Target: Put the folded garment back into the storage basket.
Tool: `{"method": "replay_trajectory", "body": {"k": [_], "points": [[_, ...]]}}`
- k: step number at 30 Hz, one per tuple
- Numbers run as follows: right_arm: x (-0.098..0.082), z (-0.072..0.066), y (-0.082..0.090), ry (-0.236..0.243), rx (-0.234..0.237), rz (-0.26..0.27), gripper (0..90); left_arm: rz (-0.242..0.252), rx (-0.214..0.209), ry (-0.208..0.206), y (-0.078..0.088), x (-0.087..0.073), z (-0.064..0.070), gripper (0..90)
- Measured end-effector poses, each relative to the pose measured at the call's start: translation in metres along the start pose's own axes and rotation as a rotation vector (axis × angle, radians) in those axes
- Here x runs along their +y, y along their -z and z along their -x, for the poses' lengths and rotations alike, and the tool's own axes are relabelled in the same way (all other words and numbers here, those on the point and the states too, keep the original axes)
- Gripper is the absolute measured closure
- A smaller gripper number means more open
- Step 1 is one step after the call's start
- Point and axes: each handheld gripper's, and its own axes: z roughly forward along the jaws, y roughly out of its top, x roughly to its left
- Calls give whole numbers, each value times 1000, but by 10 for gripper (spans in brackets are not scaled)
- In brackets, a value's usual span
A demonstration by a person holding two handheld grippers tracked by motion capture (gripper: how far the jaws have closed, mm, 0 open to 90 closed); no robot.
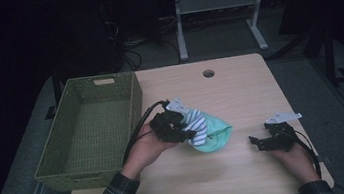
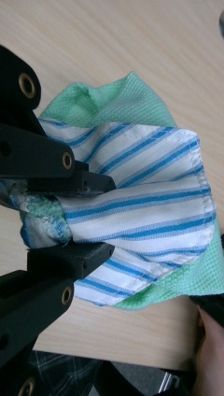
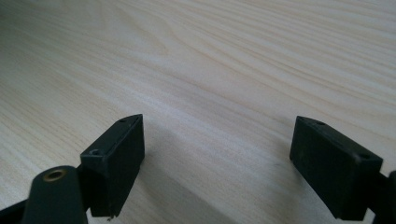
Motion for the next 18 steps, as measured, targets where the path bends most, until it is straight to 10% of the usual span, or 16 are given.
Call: {"method": "replay_trajectory", "body": {"k": [18], "points": [[0,0,0,0,0,1,175,49,159,92,69,-13,-41,693]]}}
